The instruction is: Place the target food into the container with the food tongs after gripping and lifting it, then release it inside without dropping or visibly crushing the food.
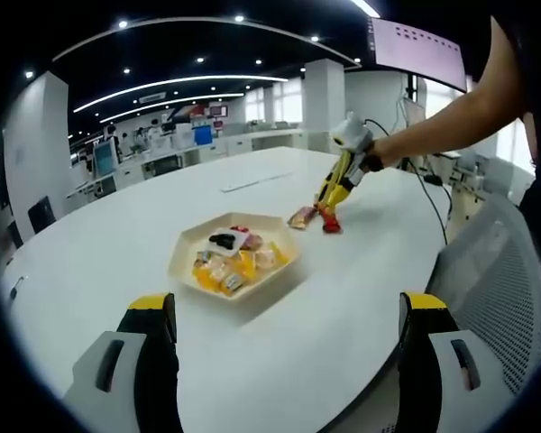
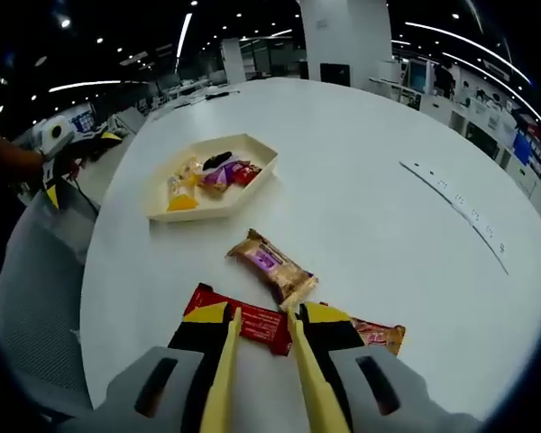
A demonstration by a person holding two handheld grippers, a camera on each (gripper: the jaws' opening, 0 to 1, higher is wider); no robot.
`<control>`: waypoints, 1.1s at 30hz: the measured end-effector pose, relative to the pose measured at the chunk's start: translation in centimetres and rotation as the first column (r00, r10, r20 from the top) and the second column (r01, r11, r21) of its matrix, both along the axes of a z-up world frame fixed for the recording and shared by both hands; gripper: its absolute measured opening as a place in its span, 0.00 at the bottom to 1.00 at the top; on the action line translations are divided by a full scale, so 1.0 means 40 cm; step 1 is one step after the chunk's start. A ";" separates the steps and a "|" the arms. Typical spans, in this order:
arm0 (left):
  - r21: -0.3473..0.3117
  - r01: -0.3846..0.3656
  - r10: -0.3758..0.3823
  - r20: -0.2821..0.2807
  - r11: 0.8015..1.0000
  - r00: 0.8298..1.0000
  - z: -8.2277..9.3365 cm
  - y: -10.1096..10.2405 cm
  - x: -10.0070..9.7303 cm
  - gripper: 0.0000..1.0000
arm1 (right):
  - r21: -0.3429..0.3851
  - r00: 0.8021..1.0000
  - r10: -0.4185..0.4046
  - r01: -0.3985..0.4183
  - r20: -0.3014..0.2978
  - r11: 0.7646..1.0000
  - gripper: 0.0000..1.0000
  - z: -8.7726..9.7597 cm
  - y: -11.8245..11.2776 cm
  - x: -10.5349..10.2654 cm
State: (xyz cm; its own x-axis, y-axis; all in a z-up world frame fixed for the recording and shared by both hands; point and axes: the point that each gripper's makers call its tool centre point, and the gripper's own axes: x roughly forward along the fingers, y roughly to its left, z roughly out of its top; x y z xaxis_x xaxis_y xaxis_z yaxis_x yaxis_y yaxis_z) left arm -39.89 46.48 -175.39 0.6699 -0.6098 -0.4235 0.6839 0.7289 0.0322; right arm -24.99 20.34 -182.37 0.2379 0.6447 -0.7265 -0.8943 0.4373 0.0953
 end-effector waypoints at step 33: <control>-0.007 -0.007 0.007 0.020 1.000 1.000 0.011 0.001 0.001 0.99 | -0.142 0.963 0.251 -0.237 0.095 0.961 0.28 0.001 0.052 -0.117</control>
State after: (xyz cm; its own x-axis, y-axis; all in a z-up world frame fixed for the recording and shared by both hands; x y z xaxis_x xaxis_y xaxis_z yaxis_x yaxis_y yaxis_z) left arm -39.84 46.53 -174.96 0.6821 -0.6084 -0.4057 0.6783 0.7336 0.0403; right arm -29.66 22.44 -182.33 0.1687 0.5963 -0.7848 -0.9770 0.2067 -0.0529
